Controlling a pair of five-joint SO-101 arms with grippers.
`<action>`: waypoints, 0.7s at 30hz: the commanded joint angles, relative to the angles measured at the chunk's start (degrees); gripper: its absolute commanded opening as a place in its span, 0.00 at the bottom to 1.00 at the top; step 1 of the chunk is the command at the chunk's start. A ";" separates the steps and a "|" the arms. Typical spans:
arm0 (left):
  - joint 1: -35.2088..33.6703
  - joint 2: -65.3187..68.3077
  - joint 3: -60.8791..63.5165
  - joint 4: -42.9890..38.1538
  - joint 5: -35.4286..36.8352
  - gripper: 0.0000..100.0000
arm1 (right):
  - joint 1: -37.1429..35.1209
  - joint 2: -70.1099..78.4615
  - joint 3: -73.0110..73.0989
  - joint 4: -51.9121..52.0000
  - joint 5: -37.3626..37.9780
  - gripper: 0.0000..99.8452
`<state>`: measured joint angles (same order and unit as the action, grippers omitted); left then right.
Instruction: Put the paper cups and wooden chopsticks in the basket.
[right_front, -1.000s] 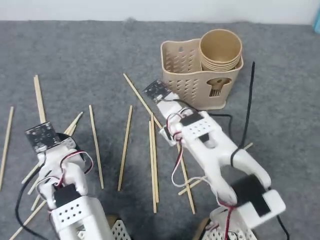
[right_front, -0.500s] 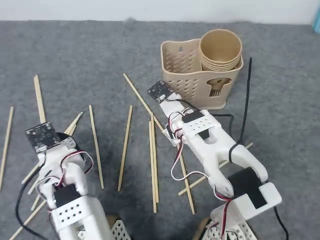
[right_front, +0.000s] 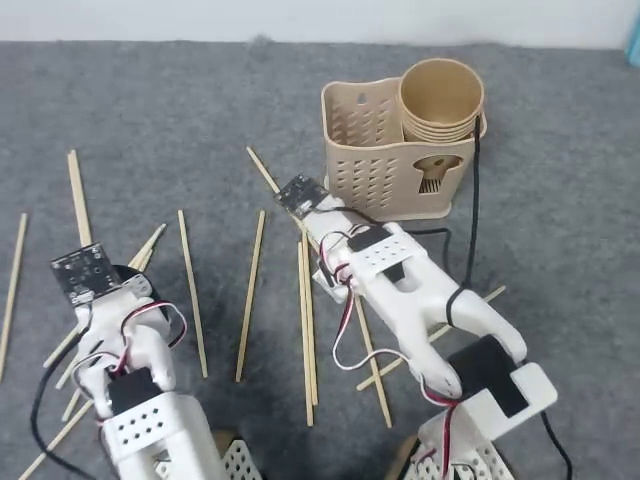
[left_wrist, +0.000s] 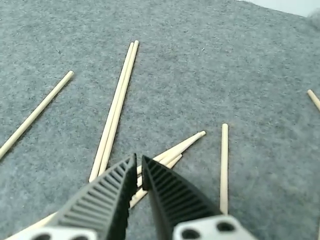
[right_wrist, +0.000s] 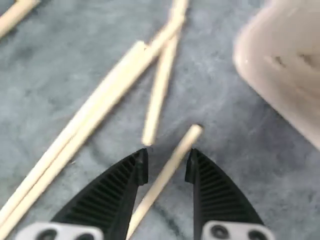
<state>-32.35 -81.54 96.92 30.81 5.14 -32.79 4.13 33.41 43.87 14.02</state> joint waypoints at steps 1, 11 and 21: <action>0.09 -0.88 -0.13 -1.41 -0.35 0.02 | 2.07 -0.75 -3.34 1.10 -4.31 0.14; 0.09 -0.88 -0.13 -1.32 -0.44 0.02 | 1.80 -0.66 -3.16 8.57 -0.35 0.02; 0.09 -0.88 -0.13 -1.32 -0.44 0.02 | 1.80 -8.84 -8.88 20.79 0.97 0.01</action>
<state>-32.35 -81.54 96.92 30.81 5.14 -31.38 2.46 30.15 60.48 14.20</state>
